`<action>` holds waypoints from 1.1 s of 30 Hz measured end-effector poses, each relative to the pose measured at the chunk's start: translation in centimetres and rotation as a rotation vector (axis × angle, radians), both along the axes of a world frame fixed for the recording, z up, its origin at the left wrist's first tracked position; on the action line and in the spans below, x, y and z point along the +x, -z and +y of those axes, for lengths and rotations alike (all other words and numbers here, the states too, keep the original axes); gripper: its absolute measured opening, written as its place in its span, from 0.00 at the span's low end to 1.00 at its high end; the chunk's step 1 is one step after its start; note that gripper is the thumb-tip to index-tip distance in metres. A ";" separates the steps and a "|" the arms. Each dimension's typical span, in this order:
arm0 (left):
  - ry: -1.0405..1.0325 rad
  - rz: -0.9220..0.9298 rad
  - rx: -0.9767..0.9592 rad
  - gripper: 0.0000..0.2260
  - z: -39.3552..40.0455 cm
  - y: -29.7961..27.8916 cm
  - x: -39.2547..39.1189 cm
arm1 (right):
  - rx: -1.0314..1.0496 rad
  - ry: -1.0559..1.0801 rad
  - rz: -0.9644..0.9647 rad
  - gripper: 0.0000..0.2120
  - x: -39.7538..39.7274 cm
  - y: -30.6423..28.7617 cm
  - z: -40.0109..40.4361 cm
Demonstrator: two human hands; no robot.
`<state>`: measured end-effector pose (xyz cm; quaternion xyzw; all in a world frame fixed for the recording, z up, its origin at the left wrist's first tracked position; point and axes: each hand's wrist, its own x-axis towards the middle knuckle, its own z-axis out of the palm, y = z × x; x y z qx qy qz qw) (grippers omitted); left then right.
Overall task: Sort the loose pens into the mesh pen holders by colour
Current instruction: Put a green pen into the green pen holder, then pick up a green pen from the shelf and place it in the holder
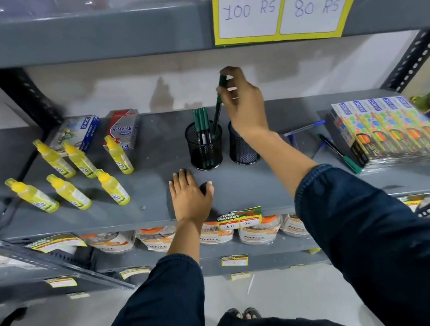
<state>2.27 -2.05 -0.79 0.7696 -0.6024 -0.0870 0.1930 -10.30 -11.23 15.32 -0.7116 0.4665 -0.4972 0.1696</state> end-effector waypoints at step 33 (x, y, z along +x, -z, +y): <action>-0.073 -0.052 0.038 0.37 -1.9 -0.2 -1.9 | 0.538 0.755 0.592 0.21 -18.2 12.5 3.8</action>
